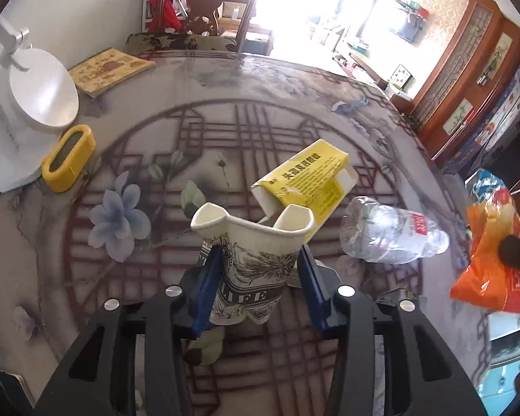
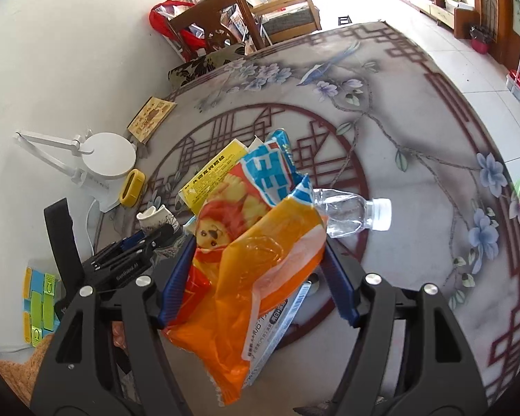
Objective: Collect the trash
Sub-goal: 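Grasp the orange snack bag with the right gripper while the left grasps the white paper cup, then carry the orange bag and white paper cup to the red bin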
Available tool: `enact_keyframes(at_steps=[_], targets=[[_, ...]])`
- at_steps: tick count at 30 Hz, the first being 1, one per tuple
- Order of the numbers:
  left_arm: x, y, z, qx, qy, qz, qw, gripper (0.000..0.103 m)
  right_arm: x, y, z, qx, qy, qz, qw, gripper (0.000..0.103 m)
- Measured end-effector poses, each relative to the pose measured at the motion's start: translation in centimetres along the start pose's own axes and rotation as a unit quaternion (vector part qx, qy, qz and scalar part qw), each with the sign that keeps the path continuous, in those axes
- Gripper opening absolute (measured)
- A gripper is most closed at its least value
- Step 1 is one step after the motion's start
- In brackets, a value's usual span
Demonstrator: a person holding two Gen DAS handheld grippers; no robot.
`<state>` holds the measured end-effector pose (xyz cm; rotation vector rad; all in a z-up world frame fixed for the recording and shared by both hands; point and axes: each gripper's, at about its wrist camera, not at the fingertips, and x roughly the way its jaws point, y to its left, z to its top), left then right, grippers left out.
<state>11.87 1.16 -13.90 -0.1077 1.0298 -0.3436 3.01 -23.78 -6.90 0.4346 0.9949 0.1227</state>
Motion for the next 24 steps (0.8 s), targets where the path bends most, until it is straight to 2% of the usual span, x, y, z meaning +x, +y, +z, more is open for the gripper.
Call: enact_keyframes(at_steps=[10, 15, 24], targets=[[-4.0, -2.5, -2.3, 0.005, -0.012, -0.012, 0.9998, 0.040, -2.8, 0.9, -1.9, -0.028, -0.027, -0.010, 0.999, 0.068], [-5.3, -3.3, -3.3, 0.005, -0.011, -0.013, 0.9998, 0.040, -2.8, 0.3, -2.7, -0.028, -0.018, -0.011, 0.999, 0.068], [-6.3, -5.6, -3.4, 0.004, -0.025, -0.002, 0.9997, 0.040, -4.9, -1.3, -3.1, -0.035, -0.040, -0.015, 0.998, 0.069]])
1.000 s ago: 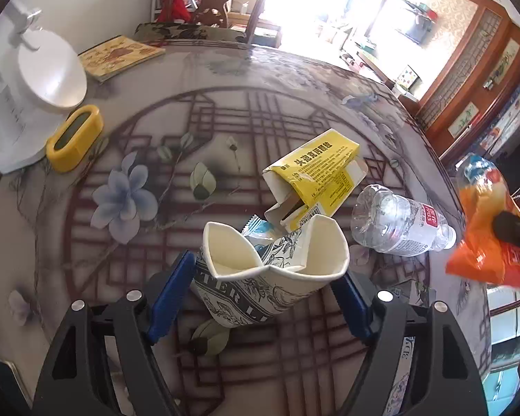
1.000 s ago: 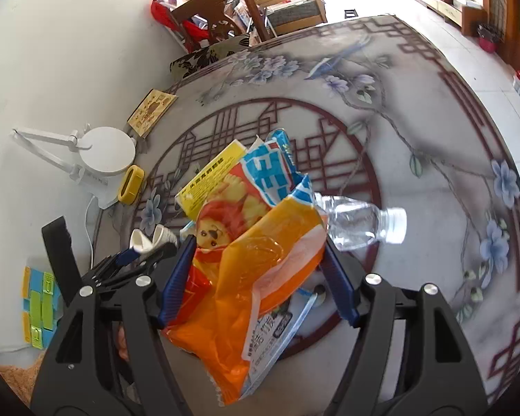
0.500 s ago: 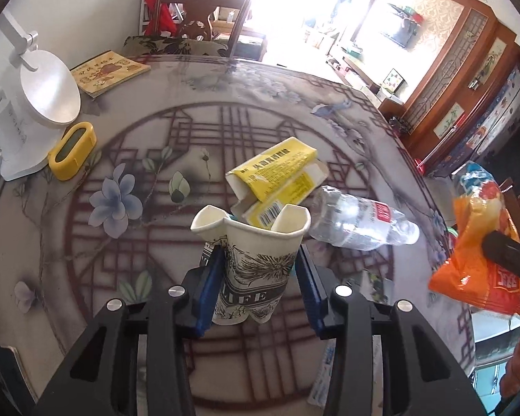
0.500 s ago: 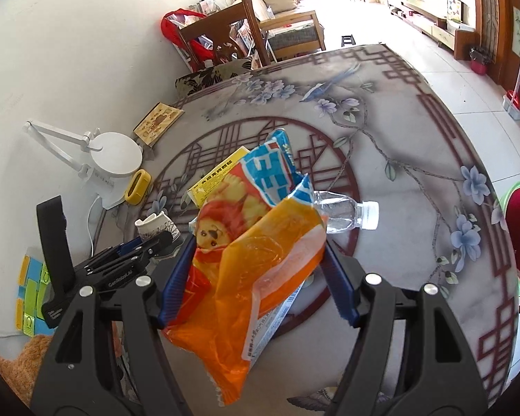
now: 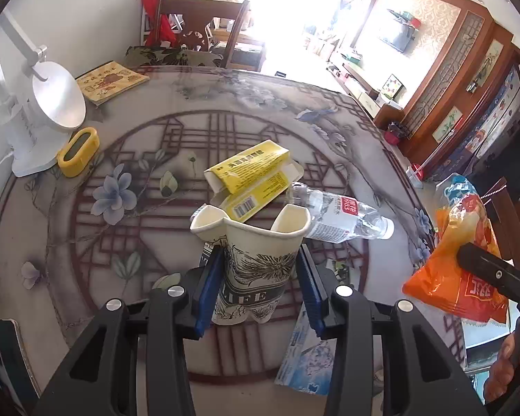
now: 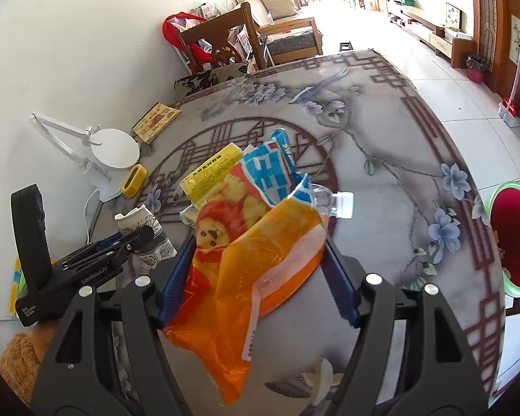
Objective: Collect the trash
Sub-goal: 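Carry the orange bag and white paper cup to the red bin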
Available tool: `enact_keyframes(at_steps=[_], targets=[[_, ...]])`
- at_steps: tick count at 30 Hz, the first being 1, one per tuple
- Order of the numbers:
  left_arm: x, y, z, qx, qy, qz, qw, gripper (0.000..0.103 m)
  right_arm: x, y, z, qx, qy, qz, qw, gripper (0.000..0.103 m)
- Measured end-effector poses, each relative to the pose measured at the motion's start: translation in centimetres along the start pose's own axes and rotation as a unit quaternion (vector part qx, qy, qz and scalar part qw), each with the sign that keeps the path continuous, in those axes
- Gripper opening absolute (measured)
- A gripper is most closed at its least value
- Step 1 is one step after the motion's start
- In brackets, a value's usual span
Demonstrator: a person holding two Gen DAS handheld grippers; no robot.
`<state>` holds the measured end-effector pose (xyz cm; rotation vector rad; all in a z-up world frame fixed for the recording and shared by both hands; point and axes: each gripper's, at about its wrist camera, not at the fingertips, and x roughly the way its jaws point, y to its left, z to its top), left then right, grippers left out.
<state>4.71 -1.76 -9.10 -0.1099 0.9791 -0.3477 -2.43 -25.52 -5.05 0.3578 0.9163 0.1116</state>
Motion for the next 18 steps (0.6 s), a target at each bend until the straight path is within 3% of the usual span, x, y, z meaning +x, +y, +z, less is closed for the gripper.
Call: enact_keyframes(at_steps=[18], targets=[[-0.3, -7.4, 0.5, 0.010, -0.010, 0.014, 0.9998, 0.040, -2.5, -6.6, 1.0, 0.008, -0.006, 0.027, 1.000, 0.069]])
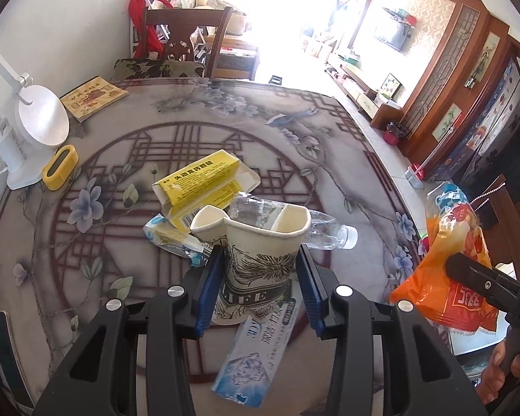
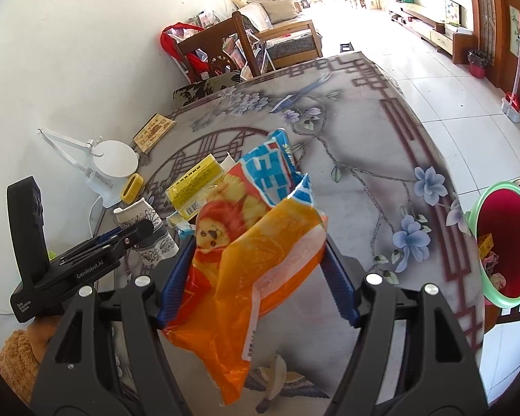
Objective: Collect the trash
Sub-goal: 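Carry the orange bag and white paper cup to the red bin, then open the right gripper over the bin while the left releases the paper cup in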
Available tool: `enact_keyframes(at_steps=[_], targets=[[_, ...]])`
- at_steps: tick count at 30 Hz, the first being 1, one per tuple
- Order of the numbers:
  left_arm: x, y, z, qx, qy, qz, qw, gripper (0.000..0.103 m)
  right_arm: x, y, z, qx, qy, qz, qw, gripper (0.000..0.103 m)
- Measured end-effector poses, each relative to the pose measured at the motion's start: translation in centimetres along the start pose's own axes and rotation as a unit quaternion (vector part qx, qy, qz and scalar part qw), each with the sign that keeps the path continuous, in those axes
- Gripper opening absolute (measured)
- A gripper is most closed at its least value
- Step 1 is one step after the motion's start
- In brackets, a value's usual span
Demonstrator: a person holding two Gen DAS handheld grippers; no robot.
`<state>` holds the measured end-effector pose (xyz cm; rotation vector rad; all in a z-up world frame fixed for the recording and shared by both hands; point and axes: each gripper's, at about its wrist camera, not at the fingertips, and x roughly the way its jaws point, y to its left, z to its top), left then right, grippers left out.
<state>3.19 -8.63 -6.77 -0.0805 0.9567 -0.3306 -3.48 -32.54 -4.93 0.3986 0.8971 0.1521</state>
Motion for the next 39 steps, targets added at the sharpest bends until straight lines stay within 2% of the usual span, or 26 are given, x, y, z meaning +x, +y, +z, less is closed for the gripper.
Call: enact_keyframes(at_steps=[13, 21, 27, 31, 39], targets=[[0.5, -5.1, -0.2, 0.010, 0.004, 0.016, 0.9998, 0.040, -1.2, -4.4, 0.7, 0.006, 0.003, 0.017, 1.000, 0.069], [1.6, -9.7, -0.2, 0.030, 0.010, 0.007, 0.9995, 0.040, -3.2, -8.2, 0.7, 0.023, -0.007, 0.012, 1.000, 0.069], [2.5, -14.3, -0.3, 0.048, 0.015, -0.016, 0.9986, 0.040, -5.5, -12.2, 0.6, 0.048, -0.025, -0.007, 0.999, 0.069], [3.1, -18.7, 0.1, 0.078, 0.010, -0.039, 0.9962, 0.040, -7.0, -15.2, 0.5, 0.067, -0.038, -0.020, 0.997, 0.069], [4.5, -26.2, 1.2, 0.117, 0.011, -0.081, 0.9898, 0.040, -10.4, -21.9, 0.0, 0.113, -0.067, -0.069, 0.989, 0.069]])
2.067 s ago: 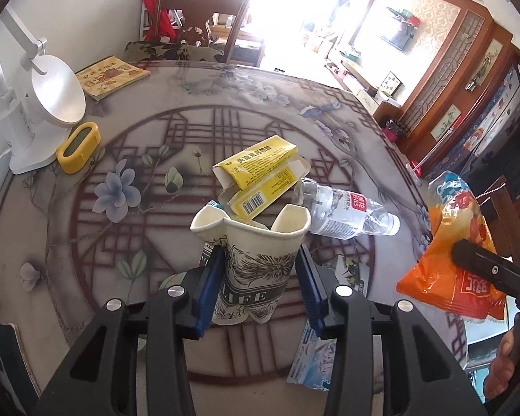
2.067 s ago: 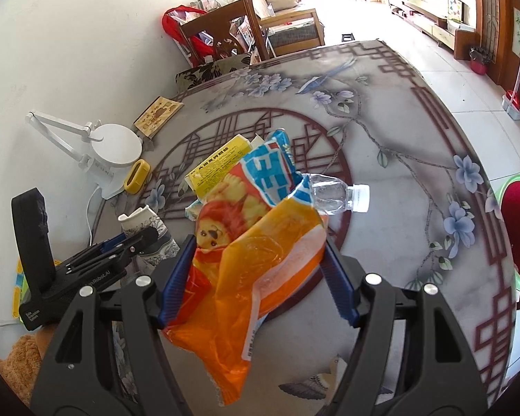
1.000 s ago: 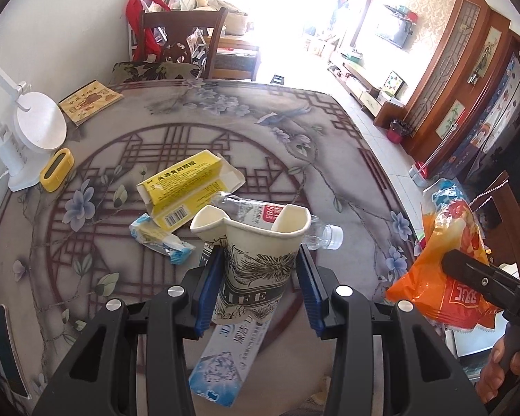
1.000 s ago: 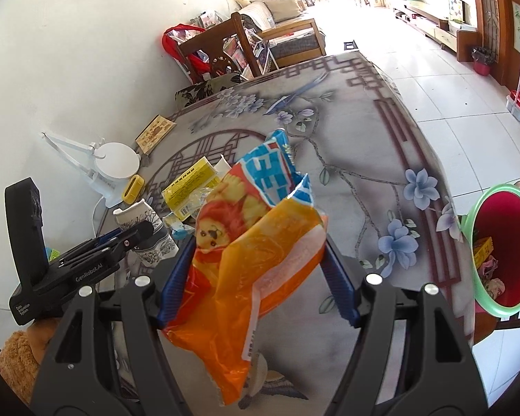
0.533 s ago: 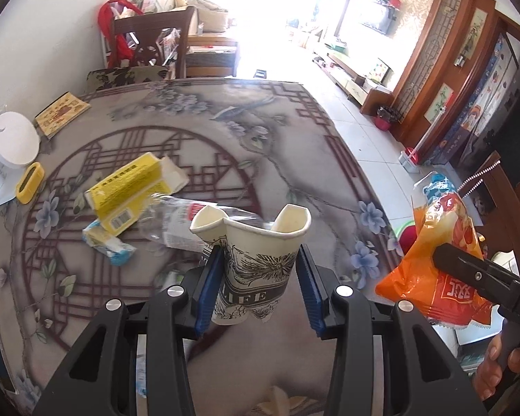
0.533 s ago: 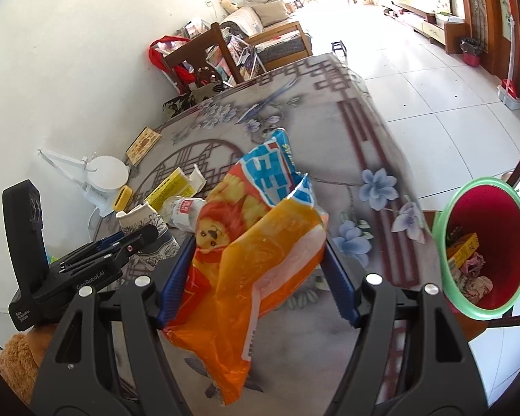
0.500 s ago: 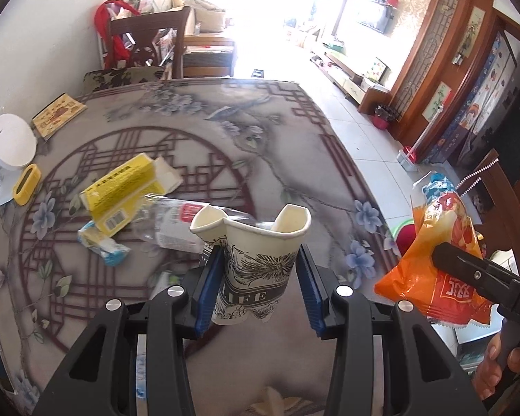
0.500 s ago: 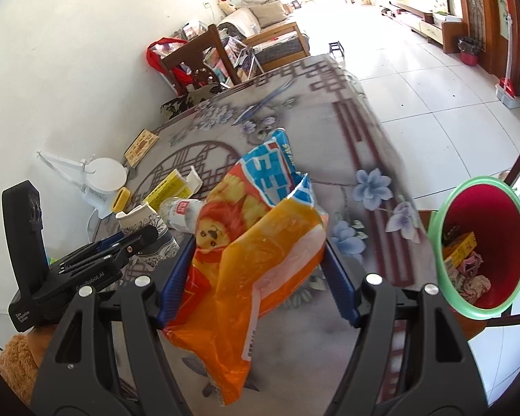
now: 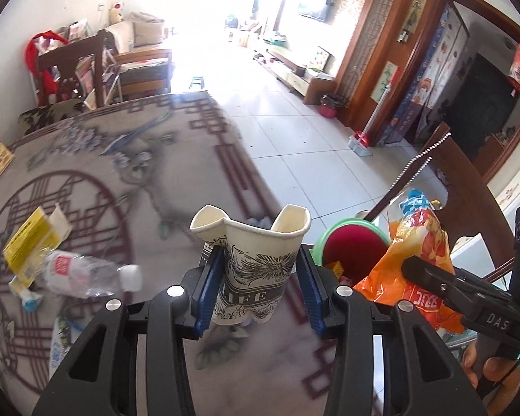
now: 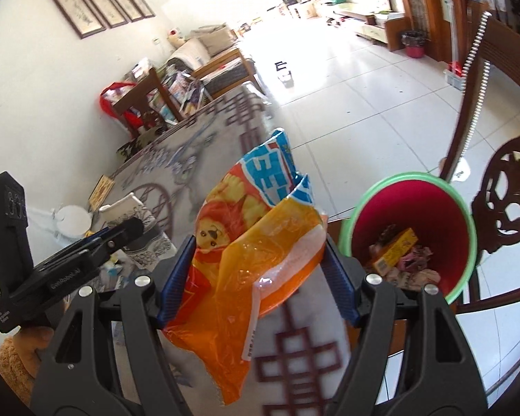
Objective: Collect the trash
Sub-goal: 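Open the right gripper over the bin while the left releases the paper cup in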
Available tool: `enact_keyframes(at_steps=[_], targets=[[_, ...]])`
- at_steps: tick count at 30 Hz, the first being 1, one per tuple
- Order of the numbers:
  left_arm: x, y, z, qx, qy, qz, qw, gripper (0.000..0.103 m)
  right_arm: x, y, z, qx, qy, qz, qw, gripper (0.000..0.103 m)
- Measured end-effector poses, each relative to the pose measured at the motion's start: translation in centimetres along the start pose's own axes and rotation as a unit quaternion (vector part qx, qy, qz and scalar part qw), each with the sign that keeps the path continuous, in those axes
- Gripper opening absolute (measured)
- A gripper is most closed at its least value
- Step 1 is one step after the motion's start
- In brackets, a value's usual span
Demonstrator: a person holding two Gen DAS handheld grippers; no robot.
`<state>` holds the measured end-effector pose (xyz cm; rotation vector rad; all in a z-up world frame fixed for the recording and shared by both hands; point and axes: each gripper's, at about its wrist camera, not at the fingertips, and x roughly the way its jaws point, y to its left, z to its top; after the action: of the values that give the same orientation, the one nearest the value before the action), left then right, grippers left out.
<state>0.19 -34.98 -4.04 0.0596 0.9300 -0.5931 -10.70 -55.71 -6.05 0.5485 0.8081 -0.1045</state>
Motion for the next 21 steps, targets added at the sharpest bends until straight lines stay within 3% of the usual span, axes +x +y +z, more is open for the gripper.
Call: enact_keyframes(at_steps=[6, 12, 16, 21], targets=[[1.5, -3.7, 1.1, 0.029, 0.006, -0.016, 0.9994, 0.040, 0.4, -6.8, 1.3, 0.040, -0.008, -0.068, 0.997, 0.069], [3.4, -7.2, 2.2, 0.059, 0.015, -0.033, 0.9976, 0.040, 2.6, -11.6, 2.1, 0.061, 0.015, -0.102, 0.993, 0.070], [4.5, -8.9, 2.4, 0.071, 0.025, -0.041, 0.9963, 0.040, 3.9, -12.8, 2.3, 0.052, 0.032, -0.128, 0.990, 0.087], [7.0, -10.6, 1.9, 0.099, 0.051, -0.042, 0.9929, 0.040, 2.1, -13.0, 2.0, 0.045, 0.011, -0.160, 0.986, 0.092]])
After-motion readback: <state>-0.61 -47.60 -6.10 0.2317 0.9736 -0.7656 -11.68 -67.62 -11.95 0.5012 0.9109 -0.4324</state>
